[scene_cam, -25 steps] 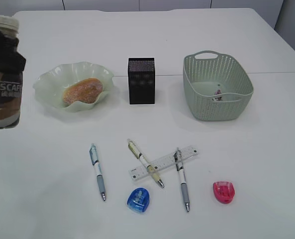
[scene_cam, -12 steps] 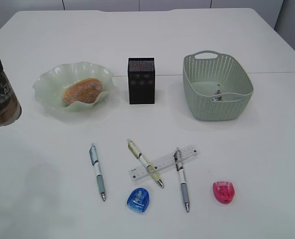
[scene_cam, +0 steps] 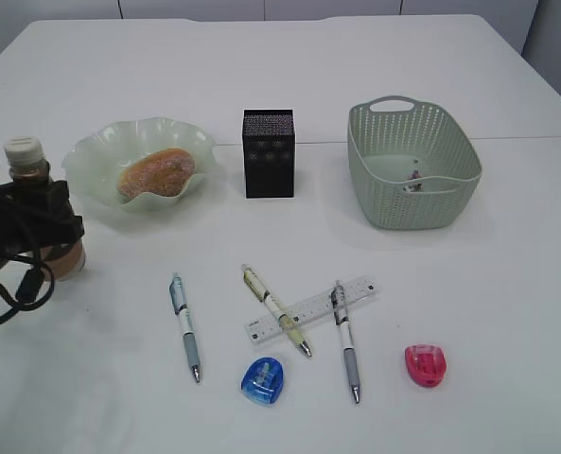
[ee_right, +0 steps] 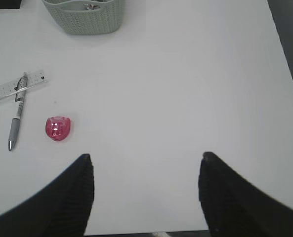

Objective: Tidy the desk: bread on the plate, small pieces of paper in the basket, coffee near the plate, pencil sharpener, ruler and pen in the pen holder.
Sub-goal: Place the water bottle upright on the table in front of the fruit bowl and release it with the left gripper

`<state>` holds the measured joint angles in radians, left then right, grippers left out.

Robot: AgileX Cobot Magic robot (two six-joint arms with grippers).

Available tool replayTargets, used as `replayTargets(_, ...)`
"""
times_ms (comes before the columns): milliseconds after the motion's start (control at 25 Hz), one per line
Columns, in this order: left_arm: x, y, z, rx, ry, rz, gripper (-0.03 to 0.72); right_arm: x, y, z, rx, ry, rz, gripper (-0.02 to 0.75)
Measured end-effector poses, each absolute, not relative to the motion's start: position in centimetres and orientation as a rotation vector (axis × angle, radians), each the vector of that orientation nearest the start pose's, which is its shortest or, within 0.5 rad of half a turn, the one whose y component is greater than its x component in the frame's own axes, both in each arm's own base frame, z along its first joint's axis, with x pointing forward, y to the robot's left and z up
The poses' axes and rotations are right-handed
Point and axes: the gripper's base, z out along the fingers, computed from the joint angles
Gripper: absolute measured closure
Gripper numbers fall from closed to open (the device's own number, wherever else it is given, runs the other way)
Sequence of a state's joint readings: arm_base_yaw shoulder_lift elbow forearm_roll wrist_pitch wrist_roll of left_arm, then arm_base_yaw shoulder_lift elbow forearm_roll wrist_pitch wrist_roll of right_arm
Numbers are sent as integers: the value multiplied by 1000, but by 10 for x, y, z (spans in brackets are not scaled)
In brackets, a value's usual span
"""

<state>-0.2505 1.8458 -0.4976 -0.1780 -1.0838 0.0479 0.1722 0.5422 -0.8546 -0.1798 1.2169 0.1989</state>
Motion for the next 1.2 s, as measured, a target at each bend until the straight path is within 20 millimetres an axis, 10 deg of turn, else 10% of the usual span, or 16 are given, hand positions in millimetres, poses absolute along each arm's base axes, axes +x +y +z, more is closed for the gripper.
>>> replayTargets(400, 337, -76, 118, 112, 1715, -110, 452, 65, -8, 356, 37, 2353, -113, 219)
replayTargets(1200, 339, -79, 100, 96, 1729, -166, 403, 65, -9, 356, 36, 2341, -125, 219)
